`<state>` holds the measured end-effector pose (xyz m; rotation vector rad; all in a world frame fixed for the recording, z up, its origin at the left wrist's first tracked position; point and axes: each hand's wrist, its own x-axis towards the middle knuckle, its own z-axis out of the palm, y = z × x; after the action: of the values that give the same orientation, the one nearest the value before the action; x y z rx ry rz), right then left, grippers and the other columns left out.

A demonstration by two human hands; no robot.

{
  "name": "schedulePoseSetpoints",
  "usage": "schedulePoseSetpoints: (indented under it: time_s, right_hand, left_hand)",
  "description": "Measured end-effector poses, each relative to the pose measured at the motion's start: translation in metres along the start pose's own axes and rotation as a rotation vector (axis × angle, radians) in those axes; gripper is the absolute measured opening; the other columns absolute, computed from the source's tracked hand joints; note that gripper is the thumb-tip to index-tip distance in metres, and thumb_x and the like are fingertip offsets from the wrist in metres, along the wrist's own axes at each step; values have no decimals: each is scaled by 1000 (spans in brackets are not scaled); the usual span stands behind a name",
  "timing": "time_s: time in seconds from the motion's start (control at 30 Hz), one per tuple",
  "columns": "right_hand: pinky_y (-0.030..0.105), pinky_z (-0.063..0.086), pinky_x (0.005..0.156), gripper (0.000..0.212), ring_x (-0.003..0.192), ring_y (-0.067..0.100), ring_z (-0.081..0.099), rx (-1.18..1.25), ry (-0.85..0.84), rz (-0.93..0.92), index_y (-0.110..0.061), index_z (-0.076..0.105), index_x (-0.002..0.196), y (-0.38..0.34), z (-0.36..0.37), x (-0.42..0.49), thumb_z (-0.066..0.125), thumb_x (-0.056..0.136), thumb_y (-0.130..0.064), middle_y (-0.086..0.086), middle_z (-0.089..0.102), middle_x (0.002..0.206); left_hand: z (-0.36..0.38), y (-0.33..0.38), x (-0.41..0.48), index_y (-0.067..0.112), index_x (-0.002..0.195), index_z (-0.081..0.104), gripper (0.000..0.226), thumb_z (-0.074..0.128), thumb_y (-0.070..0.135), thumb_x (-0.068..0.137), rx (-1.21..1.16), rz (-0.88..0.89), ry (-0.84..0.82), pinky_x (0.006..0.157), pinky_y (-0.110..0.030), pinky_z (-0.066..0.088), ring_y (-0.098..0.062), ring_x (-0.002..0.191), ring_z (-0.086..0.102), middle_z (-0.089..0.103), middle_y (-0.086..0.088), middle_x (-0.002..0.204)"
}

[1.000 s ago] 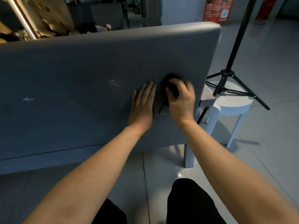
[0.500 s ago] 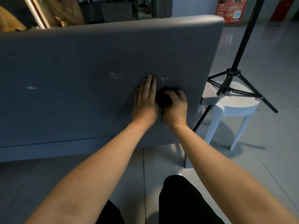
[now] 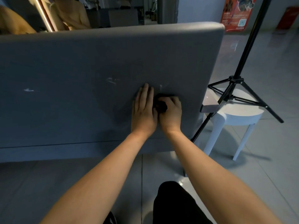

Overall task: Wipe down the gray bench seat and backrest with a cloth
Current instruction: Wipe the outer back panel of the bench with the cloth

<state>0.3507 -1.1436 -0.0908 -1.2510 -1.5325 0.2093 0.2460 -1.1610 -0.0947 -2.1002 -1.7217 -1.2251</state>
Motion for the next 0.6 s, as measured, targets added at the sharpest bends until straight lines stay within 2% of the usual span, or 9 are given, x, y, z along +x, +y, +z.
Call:
schedulePoseSetpoints:
  time_s: [0.07,0.1,0.23,0.3,0.4,0.47,0.53,0.6]
  right_hand:
    - [31,50,89,24,104,31,57,25,32,-11,-10,75,107,-6,-8,-1,67,86,-1,9,59,108]
    - [30,51,87,23,101,30,58,36,85,-58,-10,76,105,-12,-16,3,70,85,0,9,60,105]
    - [22,45,80,22,89,30,58,12,344,-312,-8,78,97,-41,-48,48,75,80,5,11,62,96]
    - [19,41,82,27,89,31,57,-34,374,-357,-7,77,97,-51,-51,63,72,77,10,12,61,96]
    - [22,40,85,28,90,35,57,-67,291,-368,-8,77,97,-40,-33,50,70,76,10,13,61,98]
    - [24,42,86,27,93,35,57,-61,176,-264,-8,77,99,-22,-14,23,70,78,7,12,62,100]
    - [34,48,87,23,98,34,56,-39,47,-125,-9,77,101,-9,-3,-1,71,81,3,10,61,103]
    - [38,50,86,19,101,31,54,-39,-28,-77,-9,76,102,-5,-2,-11,71,84,-2,8,60,105]
  left_hand:
    - [2,0,-5,18,162,12,76,54,19,99,16,-11,-48,127,-44,7,-5,151,-20,-7,4,170]
    - [3,0,-5,18,162,12,79,58,21,98,17,-14,-54,127,-45,7,-8,152,-19,-8,4,170]
    - [1,8,-6,19,160,22,77,62,18,94,31,-29,55,123,-55,16,-24,156,5,8,-1,169]
    - [-1,10,-6,17,160,24,76,61,20,94,50,-24,102,120,-57,15,-27,156,7,10,-4,169]
    - [-4,3,1,15,161,21,73,57,26,99,2,-39,94,123,-54,9,-24,157,-2,5,-5,170]
    - [-4,-2,3,15,161,20,72,54,24,98,-13,-26,85,124,-52,6,-23,157,-3,4,-5,170]
    - [-3,-5,0,16,161,19,72,50,20,96,-17,-15,77,125,-50,3,-21,157,-7,2,-5,171]
    - [-2,-4,-2,17,162,17,72,48,18,96,-21,-20,75,126,-51,1,-20,156,-10,1,-4,171]
